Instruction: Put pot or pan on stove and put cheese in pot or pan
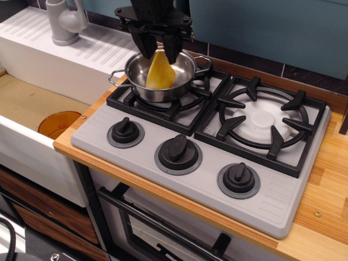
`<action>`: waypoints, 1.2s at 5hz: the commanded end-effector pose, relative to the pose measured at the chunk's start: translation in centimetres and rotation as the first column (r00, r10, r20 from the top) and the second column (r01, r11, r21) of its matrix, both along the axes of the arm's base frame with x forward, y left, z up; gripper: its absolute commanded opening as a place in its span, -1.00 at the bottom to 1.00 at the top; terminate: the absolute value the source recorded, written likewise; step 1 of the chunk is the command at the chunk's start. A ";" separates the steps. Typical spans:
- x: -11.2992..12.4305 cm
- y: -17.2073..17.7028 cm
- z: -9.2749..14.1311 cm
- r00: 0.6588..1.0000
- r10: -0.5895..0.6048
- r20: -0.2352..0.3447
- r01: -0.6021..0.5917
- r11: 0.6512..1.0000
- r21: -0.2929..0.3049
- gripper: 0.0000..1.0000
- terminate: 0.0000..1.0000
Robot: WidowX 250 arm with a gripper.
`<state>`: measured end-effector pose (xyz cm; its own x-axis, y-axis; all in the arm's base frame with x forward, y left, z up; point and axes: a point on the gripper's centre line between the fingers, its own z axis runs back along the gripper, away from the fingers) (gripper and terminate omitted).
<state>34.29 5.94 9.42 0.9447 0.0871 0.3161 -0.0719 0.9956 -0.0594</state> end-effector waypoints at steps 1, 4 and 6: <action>0.2 -0.5 4.6 1.000 0.007 0.029 -0.008 0.999 0.036 1.00 -1.00; -0.1 -0.2 8.0 1.000 0.010 -0.027 -0.009 0.999 0.054 1.00 -1.00; -0.1 -2.7 5.8 0.999 0.043 0.008 -0.043 0.999 0.009 1.00 -1.00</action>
